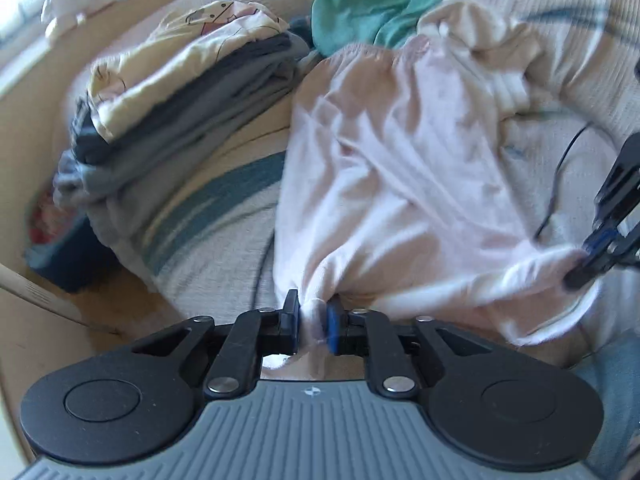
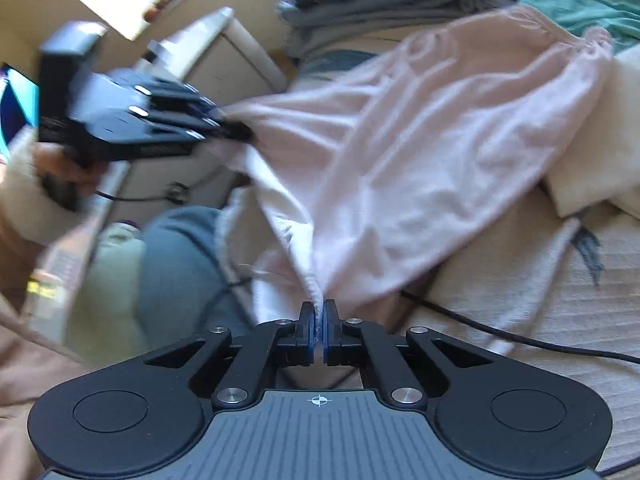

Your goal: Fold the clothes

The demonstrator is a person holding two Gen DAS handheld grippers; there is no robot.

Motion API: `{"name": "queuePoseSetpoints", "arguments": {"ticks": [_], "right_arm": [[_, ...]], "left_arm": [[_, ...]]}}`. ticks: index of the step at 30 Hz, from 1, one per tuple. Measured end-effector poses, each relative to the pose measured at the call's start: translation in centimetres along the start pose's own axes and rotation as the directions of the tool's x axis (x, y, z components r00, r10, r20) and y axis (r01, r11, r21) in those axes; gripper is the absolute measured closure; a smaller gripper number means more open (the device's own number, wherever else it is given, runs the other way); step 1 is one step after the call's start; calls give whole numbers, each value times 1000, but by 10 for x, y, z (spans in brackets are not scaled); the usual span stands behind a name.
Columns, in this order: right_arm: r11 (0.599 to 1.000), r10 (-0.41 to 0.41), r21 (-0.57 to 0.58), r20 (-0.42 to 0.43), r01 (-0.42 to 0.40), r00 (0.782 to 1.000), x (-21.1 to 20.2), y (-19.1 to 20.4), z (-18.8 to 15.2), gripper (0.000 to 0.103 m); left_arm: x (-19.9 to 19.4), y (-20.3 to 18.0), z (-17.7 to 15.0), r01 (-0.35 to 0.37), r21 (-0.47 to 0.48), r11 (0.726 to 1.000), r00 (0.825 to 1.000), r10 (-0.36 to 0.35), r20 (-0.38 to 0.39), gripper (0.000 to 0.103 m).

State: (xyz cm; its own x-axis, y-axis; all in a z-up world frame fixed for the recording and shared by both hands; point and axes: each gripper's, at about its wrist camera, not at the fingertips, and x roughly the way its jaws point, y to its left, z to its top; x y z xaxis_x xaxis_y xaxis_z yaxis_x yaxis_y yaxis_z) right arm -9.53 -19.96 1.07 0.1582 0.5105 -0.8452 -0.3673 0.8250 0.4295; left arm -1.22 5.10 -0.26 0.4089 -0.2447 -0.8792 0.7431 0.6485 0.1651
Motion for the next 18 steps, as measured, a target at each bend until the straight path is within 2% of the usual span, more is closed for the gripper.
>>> {"name": "queuePoseSetpoints", "arguments": {"ticks": [1,3,5,6,7,9,11,14,16,18], "right_arm": [[1000,-18,-3,-12,18,1000,4,-1,-1,99],[1000,-9,-4,-57,8,998,9,-4,-5,99],[1000,0,-9,-72,-1,997,11,-4,-10,91],[1000,5,-13,-67,-6,998,9,-3,-12,91],[1000,8,-14,-54,-9,999,5,-3,-14,91],[1000,3,-23,-18,-3,1000,-5,-3,-12,91],[999,-4,-41,35,5,999,-17,-1,-6,91],[993,12,-118,121,2,993,-26,14,7,85],[986,28,-165,147,-3,989,-17,26,16,73],[979,6,-203,146,24,989,4,40,23,68]], "left_arm": [[9,-6,-1,-59,50,997,998,61,-31,64],[25,-11,-12,-130,95,987,986,138,-89,63],[26,-3,-22,-110,54,992,989,115,-97,62],[22,4,-26,-107,19,994,990,108,-91,60],[18,11,-30,-104,-17,994,991,102,-85,51],[9,25,-34,-136,-68,988,989,131,-72,39],[-1,38,-34,-163,-113,980,986,158,-52,38],[-15,52,-35,-100,-217,971,994,106,18,33],[-22,50,-36,-44,-258,965,996,62,65,22],[-25,44,-39,3,-281,960,995,25,94,19]]}}
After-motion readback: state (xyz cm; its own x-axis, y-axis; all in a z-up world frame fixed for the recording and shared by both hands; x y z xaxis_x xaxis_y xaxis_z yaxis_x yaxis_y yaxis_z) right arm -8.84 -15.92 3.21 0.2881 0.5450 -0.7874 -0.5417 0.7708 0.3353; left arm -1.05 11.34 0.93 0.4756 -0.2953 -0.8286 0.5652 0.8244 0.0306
